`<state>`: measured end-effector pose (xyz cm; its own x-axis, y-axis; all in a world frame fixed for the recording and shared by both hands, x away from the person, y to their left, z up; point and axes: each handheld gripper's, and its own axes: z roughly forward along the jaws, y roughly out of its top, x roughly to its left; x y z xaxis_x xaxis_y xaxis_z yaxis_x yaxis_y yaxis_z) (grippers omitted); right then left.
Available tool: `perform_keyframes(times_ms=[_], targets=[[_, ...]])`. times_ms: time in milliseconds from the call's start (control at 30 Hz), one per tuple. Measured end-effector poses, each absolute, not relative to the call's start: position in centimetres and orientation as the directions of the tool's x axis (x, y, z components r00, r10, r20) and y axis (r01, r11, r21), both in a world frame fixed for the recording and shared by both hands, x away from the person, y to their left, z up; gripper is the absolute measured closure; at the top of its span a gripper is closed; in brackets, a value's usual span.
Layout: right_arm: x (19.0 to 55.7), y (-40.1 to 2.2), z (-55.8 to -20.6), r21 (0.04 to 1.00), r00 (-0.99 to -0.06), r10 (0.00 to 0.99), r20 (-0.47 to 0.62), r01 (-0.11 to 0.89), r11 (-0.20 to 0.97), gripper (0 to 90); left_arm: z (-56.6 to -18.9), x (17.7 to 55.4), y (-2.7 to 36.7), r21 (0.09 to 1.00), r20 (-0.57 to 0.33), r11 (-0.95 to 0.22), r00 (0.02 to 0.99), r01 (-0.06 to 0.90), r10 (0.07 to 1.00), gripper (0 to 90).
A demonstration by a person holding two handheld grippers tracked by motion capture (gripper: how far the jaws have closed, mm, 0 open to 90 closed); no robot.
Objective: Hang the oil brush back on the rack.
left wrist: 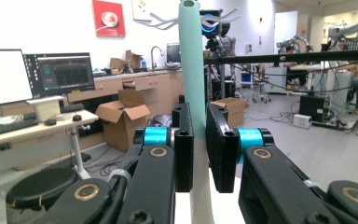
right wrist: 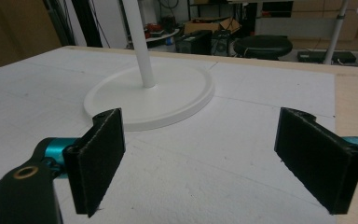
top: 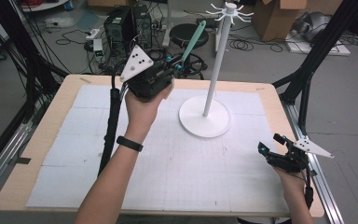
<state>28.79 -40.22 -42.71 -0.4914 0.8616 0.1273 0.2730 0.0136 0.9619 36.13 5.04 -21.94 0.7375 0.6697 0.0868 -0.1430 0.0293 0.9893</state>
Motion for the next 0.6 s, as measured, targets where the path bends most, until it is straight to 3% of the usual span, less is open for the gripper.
perform_keyframes(times_ms=[600], targets=[[28.5, -40.4, -42.7, 0.960, -0.489, 0.862, 0.135, 0.278, 0.008, 15.4, -22.2, 37.5, 3.5, 0.986, 0.085, 0.051, 0.746, -0.158, 0.661, 81.8]])
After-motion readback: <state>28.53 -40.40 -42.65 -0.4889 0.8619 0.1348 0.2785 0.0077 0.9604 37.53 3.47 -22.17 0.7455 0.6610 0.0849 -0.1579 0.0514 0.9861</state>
